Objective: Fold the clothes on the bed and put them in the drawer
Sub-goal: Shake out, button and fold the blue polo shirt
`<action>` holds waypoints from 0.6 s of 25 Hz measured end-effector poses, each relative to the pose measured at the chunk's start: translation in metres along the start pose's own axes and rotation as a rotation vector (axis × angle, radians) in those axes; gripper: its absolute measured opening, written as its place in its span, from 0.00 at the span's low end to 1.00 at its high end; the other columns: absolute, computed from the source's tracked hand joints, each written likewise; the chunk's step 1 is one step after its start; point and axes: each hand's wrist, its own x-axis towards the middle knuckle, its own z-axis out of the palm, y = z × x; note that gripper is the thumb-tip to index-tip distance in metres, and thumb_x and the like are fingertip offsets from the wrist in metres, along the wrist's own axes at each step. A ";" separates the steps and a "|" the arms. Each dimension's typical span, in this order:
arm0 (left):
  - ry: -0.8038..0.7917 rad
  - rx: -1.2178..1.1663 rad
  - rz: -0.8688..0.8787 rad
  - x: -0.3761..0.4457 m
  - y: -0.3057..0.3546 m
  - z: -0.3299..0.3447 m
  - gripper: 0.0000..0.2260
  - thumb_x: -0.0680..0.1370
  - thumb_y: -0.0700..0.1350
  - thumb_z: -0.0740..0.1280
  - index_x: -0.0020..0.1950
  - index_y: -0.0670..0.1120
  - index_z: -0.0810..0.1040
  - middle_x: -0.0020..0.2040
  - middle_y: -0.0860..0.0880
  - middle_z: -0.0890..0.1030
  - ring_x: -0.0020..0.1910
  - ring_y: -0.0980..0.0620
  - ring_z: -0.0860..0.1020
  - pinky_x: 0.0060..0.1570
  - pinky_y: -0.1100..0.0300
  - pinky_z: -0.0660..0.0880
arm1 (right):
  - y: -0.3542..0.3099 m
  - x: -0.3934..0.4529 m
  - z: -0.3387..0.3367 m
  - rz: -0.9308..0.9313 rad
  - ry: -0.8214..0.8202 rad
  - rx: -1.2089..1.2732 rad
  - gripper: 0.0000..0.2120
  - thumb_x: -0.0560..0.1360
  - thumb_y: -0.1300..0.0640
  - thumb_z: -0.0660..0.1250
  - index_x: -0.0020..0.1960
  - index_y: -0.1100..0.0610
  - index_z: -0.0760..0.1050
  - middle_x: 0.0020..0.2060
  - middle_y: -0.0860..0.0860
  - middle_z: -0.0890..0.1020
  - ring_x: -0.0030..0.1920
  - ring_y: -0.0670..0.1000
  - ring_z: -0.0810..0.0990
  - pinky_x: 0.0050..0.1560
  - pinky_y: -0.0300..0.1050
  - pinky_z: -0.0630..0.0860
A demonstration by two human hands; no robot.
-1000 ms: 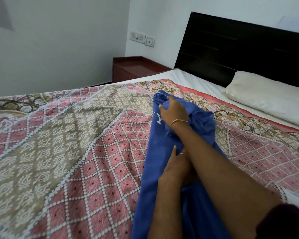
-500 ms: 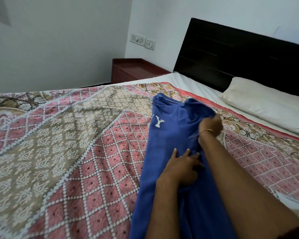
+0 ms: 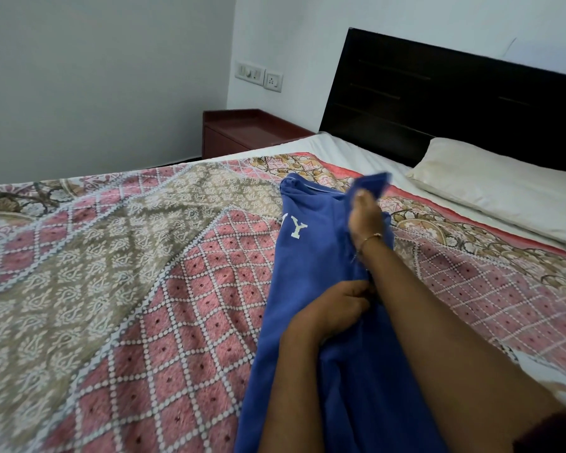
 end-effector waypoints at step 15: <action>-0.119 0.081 -0.057 -0.003 -0.014 -0.002 0.25 0.74 0.28 0.64 0.71 0.38 0.64 0.66 0.40 0.72 0.66 0.44 0.71 0.60 0.60 0.70 | 0.043 -0.003 0.023 -0.229 -0.601 -1.253 0.30 0.77 0.34 0.44 0.75 0.40 0.41 0.74 0.47 0.32 0.73 0.58 0.30 0.71 0.66 0.38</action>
